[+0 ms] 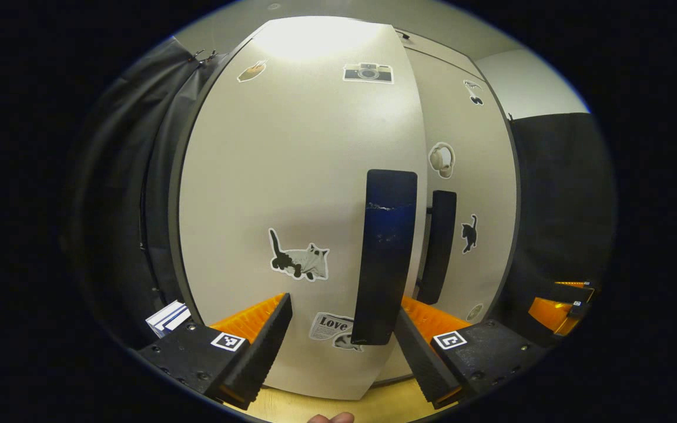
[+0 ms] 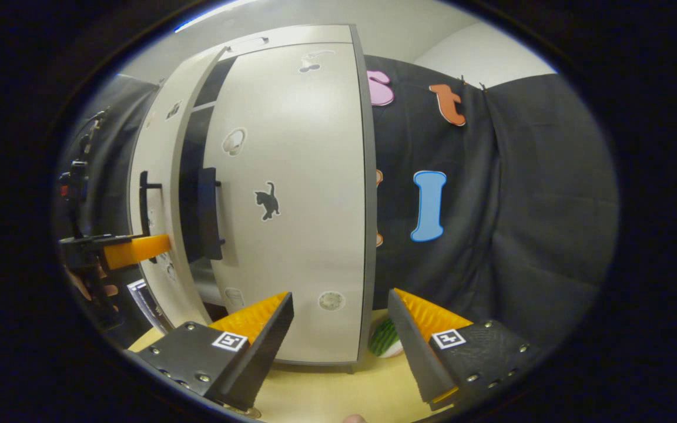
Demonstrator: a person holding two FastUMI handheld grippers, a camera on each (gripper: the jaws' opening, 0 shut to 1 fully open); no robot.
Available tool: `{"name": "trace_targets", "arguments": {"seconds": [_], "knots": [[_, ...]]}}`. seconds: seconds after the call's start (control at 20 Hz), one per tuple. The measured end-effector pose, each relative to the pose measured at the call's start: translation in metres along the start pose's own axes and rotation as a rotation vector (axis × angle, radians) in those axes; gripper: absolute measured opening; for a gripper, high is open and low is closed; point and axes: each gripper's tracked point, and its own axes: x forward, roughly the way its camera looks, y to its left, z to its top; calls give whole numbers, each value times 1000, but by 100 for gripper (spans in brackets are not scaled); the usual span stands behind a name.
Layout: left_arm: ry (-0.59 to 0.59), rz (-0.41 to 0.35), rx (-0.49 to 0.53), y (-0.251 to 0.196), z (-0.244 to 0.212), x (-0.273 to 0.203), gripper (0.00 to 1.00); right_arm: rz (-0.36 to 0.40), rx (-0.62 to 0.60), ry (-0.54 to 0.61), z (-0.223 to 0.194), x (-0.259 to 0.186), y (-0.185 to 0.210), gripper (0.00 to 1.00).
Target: Grasp the bottle in the cabinet with the left hand and place it on the coaster, then close the right door with the right hand and the left door with the left hand.
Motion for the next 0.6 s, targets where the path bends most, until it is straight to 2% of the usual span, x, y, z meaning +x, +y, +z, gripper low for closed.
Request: {"name": "trace_targets", "arguments": {"seconds": [0.25,0.6], "knots": [[10,25,-7,-1,-6,22,100,7,7,6,-2,-5,4,98],[-13,88,35,0,-4,33,100,13,10,0,2,-18,8,98]]}}
